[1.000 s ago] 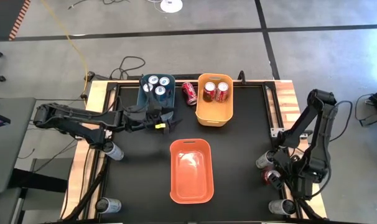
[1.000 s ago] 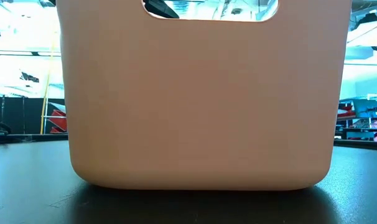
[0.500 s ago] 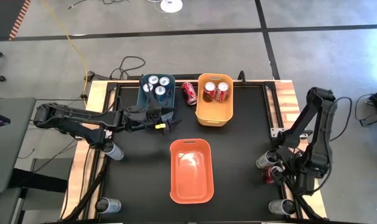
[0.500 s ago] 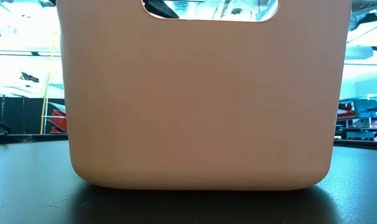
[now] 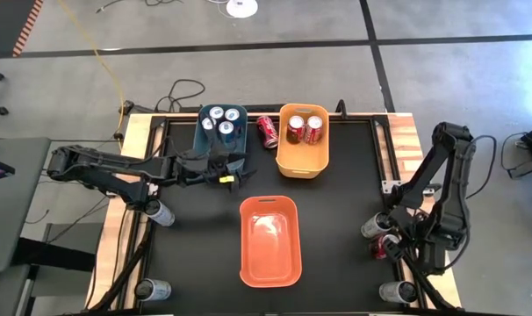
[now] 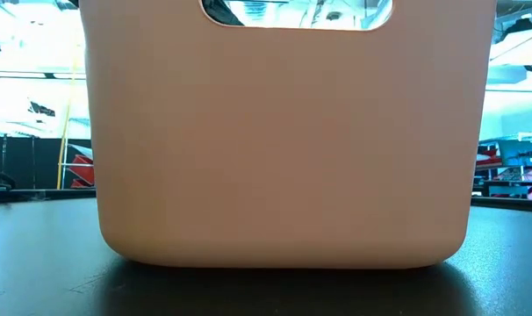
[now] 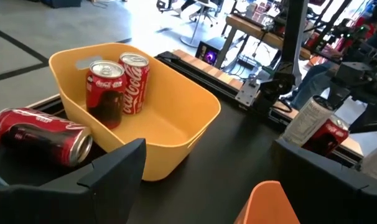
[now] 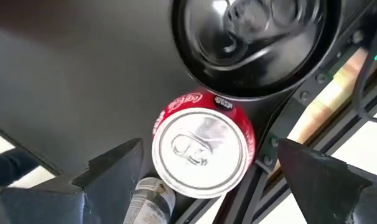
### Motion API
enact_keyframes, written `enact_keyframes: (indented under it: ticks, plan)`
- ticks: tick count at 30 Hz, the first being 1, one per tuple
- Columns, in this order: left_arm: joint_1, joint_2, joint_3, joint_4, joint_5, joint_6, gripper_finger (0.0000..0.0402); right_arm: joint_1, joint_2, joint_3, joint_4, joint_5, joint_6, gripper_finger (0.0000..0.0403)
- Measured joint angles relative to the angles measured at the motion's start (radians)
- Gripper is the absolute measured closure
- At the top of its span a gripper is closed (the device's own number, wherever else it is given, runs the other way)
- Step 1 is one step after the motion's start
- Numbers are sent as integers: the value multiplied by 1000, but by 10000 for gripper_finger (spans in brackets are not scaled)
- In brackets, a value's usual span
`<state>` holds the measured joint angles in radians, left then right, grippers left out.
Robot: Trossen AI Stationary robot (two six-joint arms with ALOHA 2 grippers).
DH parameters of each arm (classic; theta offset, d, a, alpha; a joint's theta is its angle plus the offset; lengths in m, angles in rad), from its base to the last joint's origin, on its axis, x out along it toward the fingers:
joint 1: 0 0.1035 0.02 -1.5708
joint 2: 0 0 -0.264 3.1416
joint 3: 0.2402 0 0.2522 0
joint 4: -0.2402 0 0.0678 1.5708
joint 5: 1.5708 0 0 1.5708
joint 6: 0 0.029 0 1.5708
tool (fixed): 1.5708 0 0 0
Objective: Sort soda cans
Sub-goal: Put the bottom red soda can into the yellow bin
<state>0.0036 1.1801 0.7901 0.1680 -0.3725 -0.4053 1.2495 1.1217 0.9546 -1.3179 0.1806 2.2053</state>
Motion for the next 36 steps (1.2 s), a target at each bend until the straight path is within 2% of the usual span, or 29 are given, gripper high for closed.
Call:
enact_keyframes:
  ticks: [15,18,21,23,28,33,36]
  plan:
    - [0,0,0,-4,0,20,63,-2,0,-174,156,0,82,20]
    - [0,0,0,-4,0,19,63,-12,0,-183,156,-21,89,42]
    - [0,0,0,-1,0,19,63,-21,-2,-183,156,-25,89,83]
    - [0,0,0,0,0,18,63,-21,-2,-182,161,-27,83,106]
    - [0,0,0,1,0,9,63,-22,2,-149,144,-53,74,106]
    - [0,0,0,1,0,-1,63,-27,0,-44,121,-55,71,106]
    - [6,0,0,2,1,-1,63,-60,0,30,119,-53,10,106]
